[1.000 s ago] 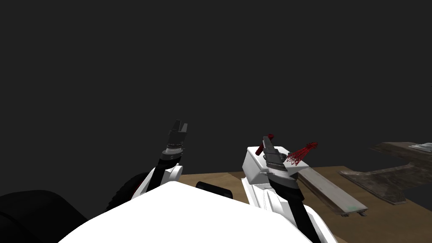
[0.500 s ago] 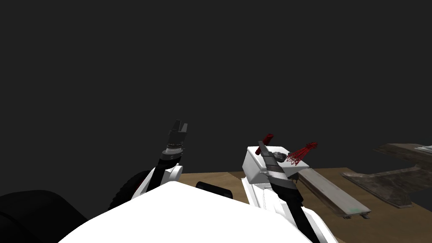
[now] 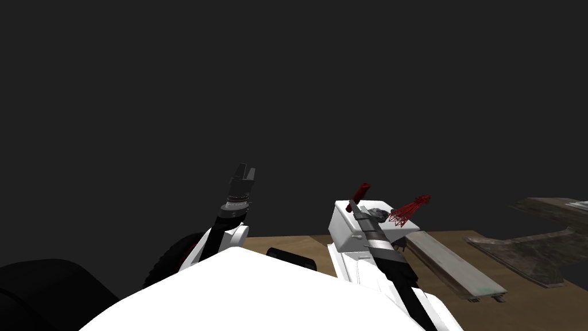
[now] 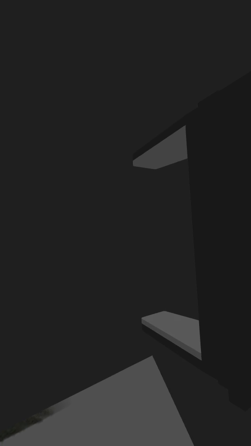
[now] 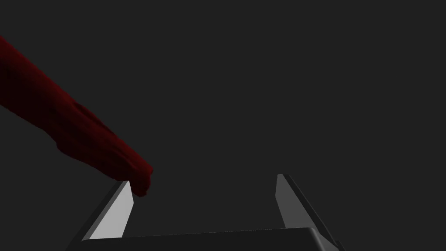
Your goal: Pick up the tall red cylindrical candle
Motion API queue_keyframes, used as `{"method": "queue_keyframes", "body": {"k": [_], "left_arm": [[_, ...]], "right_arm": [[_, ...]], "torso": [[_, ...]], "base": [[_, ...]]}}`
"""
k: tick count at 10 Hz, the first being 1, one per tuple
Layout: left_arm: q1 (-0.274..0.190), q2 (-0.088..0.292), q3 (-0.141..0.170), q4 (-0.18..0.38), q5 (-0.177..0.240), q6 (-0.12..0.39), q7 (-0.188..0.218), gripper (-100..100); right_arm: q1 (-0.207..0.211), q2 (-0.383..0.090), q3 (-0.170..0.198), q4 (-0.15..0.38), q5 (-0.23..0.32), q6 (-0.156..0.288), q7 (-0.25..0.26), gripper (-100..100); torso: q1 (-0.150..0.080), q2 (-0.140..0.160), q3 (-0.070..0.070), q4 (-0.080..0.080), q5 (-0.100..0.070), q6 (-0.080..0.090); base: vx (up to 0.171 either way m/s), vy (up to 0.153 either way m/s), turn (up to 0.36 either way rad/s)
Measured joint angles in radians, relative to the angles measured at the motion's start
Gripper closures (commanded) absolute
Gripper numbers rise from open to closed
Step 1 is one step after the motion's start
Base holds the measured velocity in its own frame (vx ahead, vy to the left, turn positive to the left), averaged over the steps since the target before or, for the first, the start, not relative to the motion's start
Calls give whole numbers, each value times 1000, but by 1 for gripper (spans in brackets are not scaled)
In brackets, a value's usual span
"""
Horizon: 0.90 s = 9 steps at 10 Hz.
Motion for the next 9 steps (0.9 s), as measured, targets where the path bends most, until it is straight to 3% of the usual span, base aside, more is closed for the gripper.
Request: {"method": "queue_keyframes", "body": {"k": [9], "left_arm": [[0, 0, 0, 0, 0, 0, 0, 0]], "right_arm": [[24, -117, -18, 86, 110, 50, 184, -100]], "torso": [[0, -2, -2, -1, 0, 0]], "base": [[88, -55, -7]]}}
